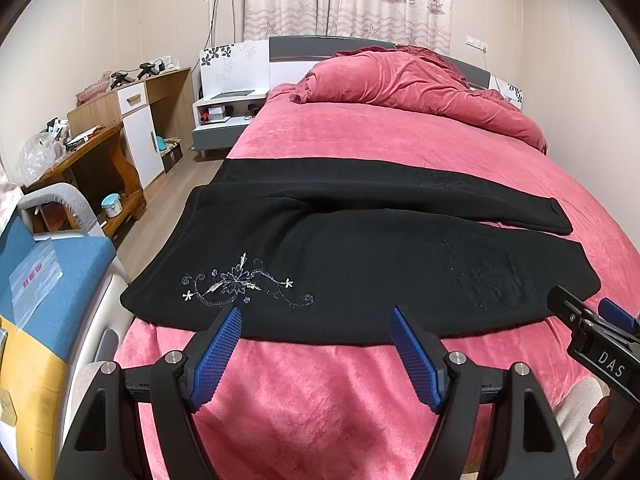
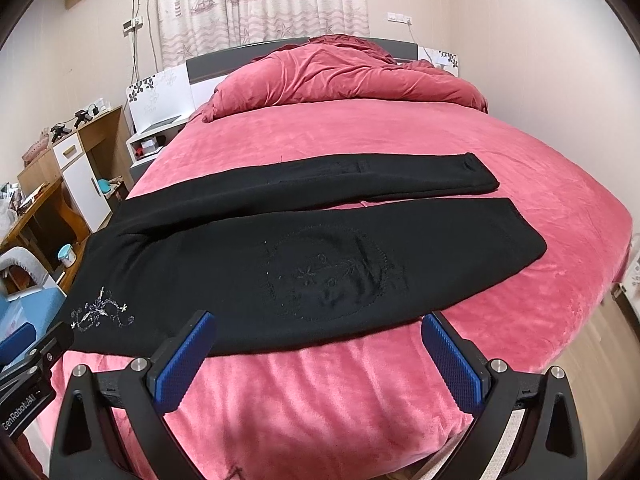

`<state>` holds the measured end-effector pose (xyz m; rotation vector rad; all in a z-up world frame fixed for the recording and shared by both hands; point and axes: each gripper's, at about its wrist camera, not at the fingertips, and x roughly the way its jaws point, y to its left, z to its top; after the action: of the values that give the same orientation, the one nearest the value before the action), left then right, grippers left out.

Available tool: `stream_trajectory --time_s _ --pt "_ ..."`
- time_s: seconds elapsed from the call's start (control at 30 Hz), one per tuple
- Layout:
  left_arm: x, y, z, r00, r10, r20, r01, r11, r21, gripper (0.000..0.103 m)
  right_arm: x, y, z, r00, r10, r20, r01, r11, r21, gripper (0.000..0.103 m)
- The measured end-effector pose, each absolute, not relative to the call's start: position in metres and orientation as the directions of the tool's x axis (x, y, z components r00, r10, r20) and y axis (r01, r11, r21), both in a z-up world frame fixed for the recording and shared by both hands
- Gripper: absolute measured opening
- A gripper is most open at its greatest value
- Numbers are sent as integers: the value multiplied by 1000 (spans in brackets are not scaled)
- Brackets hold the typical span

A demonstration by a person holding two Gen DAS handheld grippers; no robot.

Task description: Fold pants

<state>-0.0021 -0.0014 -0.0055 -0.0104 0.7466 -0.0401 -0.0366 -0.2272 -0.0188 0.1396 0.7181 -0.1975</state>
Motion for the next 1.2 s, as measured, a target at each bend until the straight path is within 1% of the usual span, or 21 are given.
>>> stream_trajectory --time_s 0.5,0.63,0.7,0.77,0.8,0.83,0.9,0.97,1.07,1.13,1.2 --pt "-1 -2 -9 726 -41 -686 35 999 -23 78 -36 -226 -22 730 -135 -670 226 973 51 103" --pt "3 1 -15 709 -42 -704 28 999 -32 78 -33 -228 -27 717 -126 -685 219 975 49 103" --pt "9 7 -21 677 -74 -733 32 997 -72 78 -28 -233 -34 701 -115 -704 212 976 52 103" --pt "18 18 -31 619 -148 -771 29 986 -166 78 -23 -242 -42 680 -98 -727 215 974 69 103" --pt "24 27 -39 586 -199 -786 12 971 -237 78 -21 -249 -47 671 -89 -736 221 972 83 103" --pt "28 33 -45 564 -219 -796 -10 962 -271 78 -20 -255 -50 664 -85 -743 229 969 93 103" --pt "37 43 -56 528 -213 -822 -61 956 -287 78 -16 -273 -59 643 -83 -761 259 959 115 103" --pt "43 53 -64 521 -217 -826 -90 948 -306 78 -13 -295 -67 624 -77 -778 296 944 144 103" --pt "52 71 -75 517 -247 -819 -143 919 -367 78 -9 -333 -80 601 -57 -797 356 912 203 103" --pt "58 85 -85 536 -277 -798 -170 890 -424 77 -7 -358 -87 586 -44 -809 393 889 236 103" --pt "63 97 -93 539 -282 -794 -212 867 -452 76 -4 -379 -94 575 -45 -817 423 871 250 102"
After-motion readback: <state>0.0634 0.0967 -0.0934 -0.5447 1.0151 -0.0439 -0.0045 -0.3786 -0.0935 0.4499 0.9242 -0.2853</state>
